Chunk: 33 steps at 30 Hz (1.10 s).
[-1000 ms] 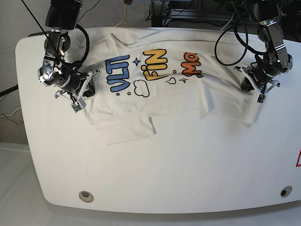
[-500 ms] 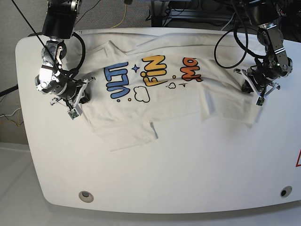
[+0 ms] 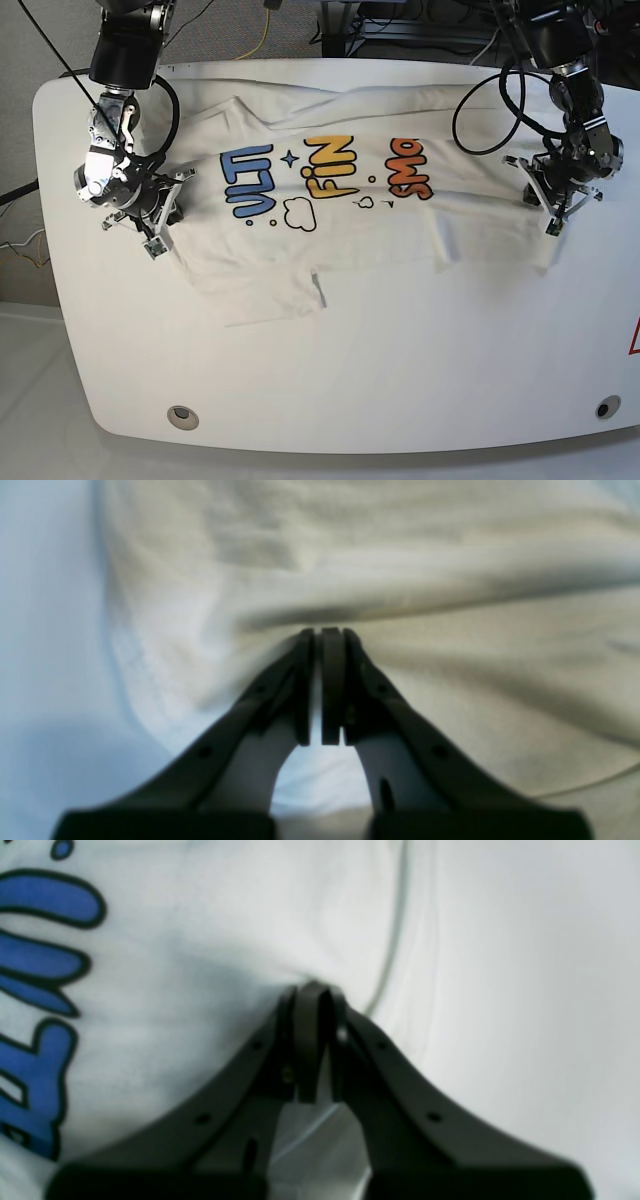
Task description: Fold the T-shirt properly
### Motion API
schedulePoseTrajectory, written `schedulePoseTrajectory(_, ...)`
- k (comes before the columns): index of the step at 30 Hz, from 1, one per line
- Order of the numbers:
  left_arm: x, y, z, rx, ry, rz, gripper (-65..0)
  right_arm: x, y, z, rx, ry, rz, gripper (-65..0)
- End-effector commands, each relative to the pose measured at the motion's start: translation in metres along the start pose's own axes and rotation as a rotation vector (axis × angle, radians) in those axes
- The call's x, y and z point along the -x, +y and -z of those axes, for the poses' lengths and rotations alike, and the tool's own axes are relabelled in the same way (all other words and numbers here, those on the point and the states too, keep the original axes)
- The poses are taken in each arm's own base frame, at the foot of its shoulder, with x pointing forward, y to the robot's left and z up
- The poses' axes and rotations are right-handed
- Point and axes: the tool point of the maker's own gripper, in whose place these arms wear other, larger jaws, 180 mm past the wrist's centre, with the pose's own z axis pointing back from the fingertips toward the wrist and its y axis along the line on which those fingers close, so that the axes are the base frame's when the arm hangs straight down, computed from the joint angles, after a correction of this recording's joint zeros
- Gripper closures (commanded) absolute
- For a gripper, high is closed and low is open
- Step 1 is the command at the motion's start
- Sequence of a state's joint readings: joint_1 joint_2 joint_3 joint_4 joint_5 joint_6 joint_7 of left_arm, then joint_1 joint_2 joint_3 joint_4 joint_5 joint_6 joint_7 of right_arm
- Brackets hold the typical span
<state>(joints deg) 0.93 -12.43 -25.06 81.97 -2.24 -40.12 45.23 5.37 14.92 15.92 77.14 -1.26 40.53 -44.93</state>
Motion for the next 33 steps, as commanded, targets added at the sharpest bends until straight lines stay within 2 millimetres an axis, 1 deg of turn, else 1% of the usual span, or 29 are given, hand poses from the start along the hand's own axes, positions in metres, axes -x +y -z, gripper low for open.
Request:
schedulePoseTrajectory(1, -0.018, 0.017, -0.005, -0.051, -0.020, 0.030, -1.7, 0.043, -0.020, -0.005, 0.071, 0.183, -0.004, -2.9)
schedulePoseTrajectory(7, -0.022, 0.019, -0.005, -0.058, -0.026, 0.036, -1.7, 0.048, -0.032, -0.011, 0.097, 0.175, 0.046, -2.9)
schedulePoseTrajectory(13, -0.029, 0.021, -0.006, -0.062, -0.038, 0.036, -1.7, 0.049, -0.033, -0.012, 0.099, 0.174, 0.049, -2.9)
schedulePoseTrajectory(18, -0.029, 0.021, -0.006, -0.063, -0.039, 0.036, -1.7, 0.047, -0.032, -0.012, 0.098, 0.169, 0.048, -2.9)
schedulePoseTrajectory(20, -0.029, 0.021, -0.006, -0.064, -0.039, 0.034, -1.7, 0.044, -0.031, -0.011, 0.096, 0.163, 0.050, -2.9)
schedulePoseTrajectory(24, -0.029, 0.022, -0.007, -0.066, -0.041, 0.034, -1.7, 0.034, -0.034, -0.011, 0.100, 0.141, 0.049, -2.9)
schedulePoseTrajectory(28, -0.031, 0.022, -0.007, -0.067, -0.044, 0.035, -1.7, 0.030, -0.035, -0.011, 0.101, 0.134, 0.048, -2.9)
schedulePoseTrajectory(33, -0.049, 0.028, -0.018, -0.098, -0.090, 0.058, -1.8, 0.015, -0.040, -0.012, 0.109, 0.107, 0.046, -3.0)
